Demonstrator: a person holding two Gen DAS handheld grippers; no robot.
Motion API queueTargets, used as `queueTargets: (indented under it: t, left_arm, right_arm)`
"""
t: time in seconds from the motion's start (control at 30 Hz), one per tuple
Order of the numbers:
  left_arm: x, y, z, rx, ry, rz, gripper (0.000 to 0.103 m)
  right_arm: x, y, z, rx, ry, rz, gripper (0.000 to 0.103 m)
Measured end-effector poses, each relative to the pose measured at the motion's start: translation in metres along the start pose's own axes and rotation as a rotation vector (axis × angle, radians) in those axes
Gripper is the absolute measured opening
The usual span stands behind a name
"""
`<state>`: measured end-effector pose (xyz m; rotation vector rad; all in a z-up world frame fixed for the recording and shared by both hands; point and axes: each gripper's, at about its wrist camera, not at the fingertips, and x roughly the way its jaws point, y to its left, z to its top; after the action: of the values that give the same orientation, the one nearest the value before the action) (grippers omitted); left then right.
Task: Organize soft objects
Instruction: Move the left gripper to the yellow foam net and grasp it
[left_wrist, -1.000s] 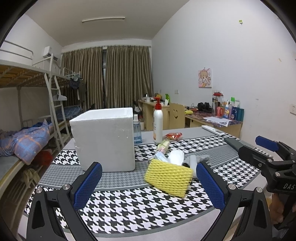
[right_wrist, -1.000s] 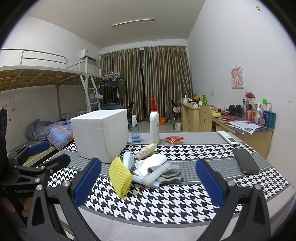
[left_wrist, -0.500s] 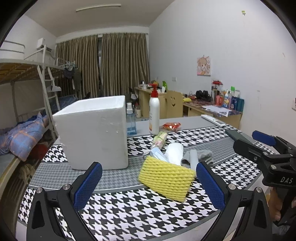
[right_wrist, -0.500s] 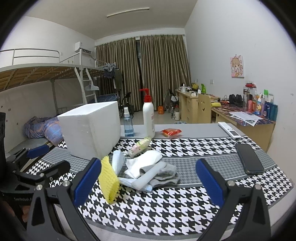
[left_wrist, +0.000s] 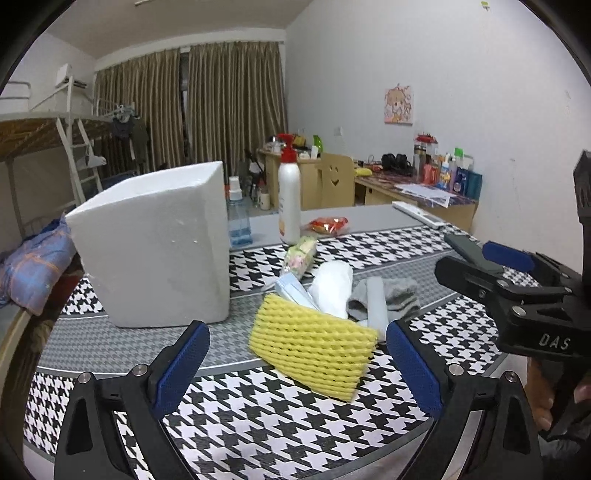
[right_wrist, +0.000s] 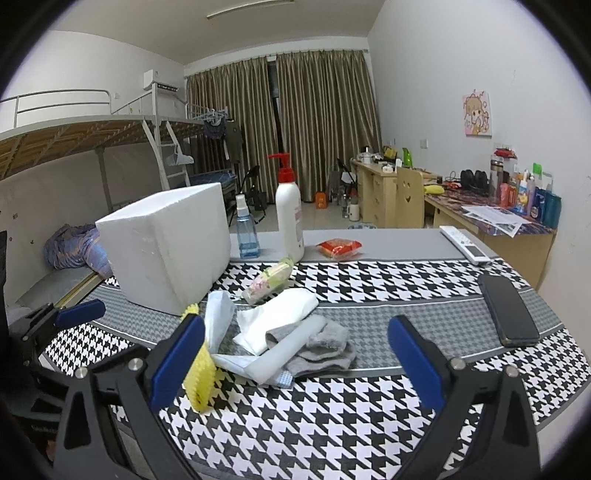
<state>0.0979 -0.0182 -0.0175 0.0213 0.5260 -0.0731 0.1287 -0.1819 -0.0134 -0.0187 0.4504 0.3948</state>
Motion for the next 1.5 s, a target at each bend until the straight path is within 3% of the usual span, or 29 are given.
queueTargets:
  t: [0.3,0.47,0.6,0.83,0.97,1.13,1.27,1.5]
  left_arm:
    - [0.022,-0.01,0.0,-0.018,0.071,-0.013,0.093]
    - [0.028,-0.028,-0.006,0.024,0.089,-0.007,0.093]
    - [0.042,-0.036,-0.01,0.034,0.137,0.004,0.082]
    - [0.062,-0.033,-0.014,0.024,0.203,0.067,0.074]
    - [0.07,-0.031,-0.015,0.016,0.24,0.052,0.051]
    - [0.074,-0.02,-0.018,-0.01,0.259,0.045,0.045]
    - [0.072,-0.013,-0.02,-0.012,0.271,0.03,0.022]
    - [0.067,0.001,-0.02,-0.028,0.264,0.012,0.014]
  right_arm:
    - [0.021,-0.015,0.0,0.014,0.051,0.001,0.101]
    - [0.027,-0.023,-0.001,0.023,0.066,0.009,0.101]
    - [0.031,-0.027,-0.004,0.028,0.087,0.009,0.101]
    - [0.039,-0.036,-0.007,0.052,0.118,0.009,0.101]
    - [0.045,-0.033,-0.006,0.047,0.126,0.015,0.101]
    - [0.053,-0.029,-0.007,0.038,0.147,0.018,0.101]
    - [0.058,-0.027,-0.007,0.04,0.159,0.016,0.101]
    - [0.068,-0.024,-0.007,0.046,0.19,-0.016,0.101]
